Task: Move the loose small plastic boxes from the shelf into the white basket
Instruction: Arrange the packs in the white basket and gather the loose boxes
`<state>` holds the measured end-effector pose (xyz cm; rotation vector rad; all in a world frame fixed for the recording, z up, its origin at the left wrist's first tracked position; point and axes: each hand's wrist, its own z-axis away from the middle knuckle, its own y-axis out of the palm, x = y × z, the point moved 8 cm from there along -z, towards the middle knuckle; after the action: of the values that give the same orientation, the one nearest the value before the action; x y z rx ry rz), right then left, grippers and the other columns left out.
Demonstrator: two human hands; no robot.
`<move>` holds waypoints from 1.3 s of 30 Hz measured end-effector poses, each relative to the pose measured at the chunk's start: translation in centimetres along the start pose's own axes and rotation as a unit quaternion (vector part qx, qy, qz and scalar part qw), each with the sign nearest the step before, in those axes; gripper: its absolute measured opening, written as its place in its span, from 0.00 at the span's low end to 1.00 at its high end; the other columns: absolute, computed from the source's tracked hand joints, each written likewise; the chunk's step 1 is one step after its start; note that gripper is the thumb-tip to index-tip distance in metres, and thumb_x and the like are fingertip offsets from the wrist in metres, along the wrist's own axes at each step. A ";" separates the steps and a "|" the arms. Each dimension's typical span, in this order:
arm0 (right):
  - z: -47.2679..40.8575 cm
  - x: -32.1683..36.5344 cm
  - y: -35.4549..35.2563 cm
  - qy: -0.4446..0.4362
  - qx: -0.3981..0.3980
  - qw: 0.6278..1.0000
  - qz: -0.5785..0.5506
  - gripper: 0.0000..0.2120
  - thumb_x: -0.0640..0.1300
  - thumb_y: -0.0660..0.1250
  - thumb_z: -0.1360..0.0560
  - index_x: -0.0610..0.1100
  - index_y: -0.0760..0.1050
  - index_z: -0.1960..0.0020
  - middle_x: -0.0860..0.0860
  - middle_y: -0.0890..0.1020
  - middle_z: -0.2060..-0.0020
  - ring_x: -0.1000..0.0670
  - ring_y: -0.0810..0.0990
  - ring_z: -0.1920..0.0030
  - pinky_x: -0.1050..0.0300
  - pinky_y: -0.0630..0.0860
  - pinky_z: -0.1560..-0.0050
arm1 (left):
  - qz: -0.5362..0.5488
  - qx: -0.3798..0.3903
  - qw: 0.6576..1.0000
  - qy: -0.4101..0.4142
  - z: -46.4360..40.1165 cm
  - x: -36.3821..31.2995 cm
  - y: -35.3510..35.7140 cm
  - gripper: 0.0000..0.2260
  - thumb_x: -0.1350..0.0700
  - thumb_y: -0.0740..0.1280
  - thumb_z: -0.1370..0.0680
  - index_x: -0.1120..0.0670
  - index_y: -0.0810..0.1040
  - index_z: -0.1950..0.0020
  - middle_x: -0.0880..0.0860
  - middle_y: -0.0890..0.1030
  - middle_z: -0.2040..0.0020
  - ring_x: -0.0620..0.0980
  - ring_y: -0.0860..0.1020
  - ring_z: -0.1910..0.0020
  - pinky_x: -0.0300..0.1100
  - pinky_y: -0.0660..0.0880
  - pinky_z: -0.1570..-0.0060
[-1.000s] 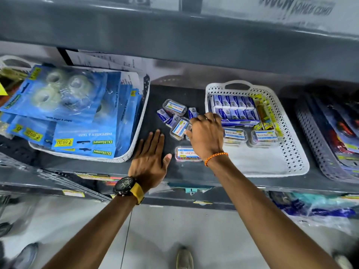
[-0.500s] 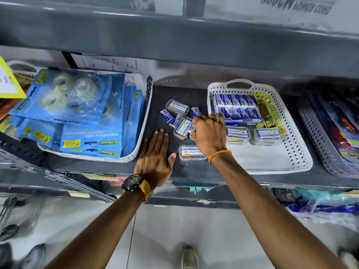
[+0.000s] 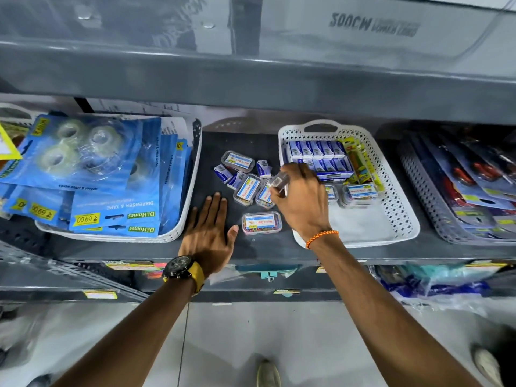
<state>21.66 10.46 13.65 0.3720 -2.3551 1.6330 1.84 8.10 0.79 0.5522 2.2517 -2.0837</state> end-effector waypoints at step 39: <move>-8.0 -8.9 3.1 0.035 0.163 0.970 -0.177 0.21 0.29 0.73 0.31 0.41 0.78 0.41 0.46 0.81 0.41 0.51 0.81 0.45 0.57 0.77 0.38 | -0.022 0.010 1.000 -0.004 -0.2 0.1 0.4 0.33 0.39 0.47 0.20 0.57 0.54 0.19 0.55 0.54 0.18 0.55 0.52 0.20 0.57 0.53 0.23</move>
<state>29.40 19.66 10.57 0.7377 -1.8327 1.8107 1.92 8.37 0.41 0.4977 2.2614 -2.1268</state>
